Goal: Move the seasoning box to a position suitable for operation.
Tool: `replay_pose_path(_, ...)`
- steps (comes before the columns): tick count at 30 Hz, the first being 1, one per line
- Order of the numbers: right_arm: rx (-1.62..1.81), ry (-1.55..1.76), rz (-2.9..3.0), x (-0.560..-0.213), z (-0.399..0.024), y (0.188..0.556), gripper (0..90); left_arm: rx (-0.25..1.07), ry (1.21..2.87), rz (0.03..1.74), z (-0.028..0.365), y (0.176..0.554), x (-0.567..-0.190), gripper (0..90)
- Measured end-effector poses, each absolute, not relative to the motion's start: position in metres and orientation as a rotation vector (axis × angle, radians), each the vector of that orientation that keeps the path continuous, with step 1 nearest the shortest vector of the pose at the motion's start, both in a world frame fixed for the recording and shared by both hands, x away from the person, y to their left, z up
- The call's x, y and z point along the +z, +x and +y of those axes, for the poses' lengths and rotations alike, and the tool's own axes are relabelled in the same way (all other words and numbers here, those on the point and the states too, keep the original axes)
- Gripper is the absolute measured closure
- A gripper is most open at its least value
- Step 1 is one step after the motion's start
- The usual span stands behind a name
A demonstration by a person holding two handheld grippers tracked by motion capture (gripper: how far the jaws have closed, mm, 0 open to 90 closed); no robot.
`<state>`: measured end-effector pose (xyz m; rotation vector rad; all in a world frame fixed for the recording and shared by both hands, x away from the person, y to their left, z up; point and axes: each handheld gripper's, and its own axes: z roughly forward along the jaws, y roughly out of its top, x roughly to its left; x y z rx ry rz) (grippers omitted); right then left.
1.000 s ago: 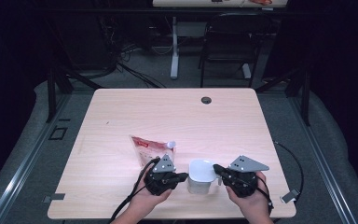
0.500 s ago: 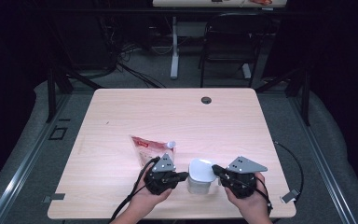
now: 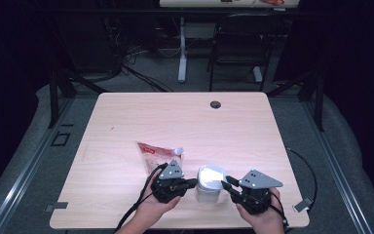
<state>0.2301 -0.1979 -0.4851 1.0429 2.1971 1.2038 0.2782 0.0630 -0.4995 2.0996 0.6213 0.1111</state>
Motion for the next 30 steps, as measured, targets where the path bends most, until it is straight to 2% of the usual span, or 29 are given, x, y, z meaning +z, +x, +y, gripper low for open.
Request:
replay_pose_path(7, 1.23, 1.041, 2.173, -0.488, -0.199, 0.225, 69.6, 0.107, 2.105, 0.614, 0.061, 0.278, -0.498, 90.0)
replay_pose_path(9, 1.237, 1.046, 2.161, -0.489, -0.199, 0.224, 65.8, 0.111, 2.097, 0.612, 0.06, 0.278, -0.498, 90.0)
replay_pose_path(10, 1.24, 1.042, 2.159, -0.489, -0.199, 0.222, 61.1, 0.114, 2.1, 0.609, 0.06, 0.278, -0.497, 90.0)
replay_pose_path(17, 1.226, 1.009, 2.186, -0.495, -0.192, 0.218, 50.4, 0.112, 2.09, 0.599, 0.059, 0.276, -0.493, 90.0)
replay_pose_path(30, 1.163, 0.974, 2.177, -0.504, -0.186, 0.221, 36.1, 0.108, 2.083, 0.586, 0.059, 0.275, -0.489, 90.0)
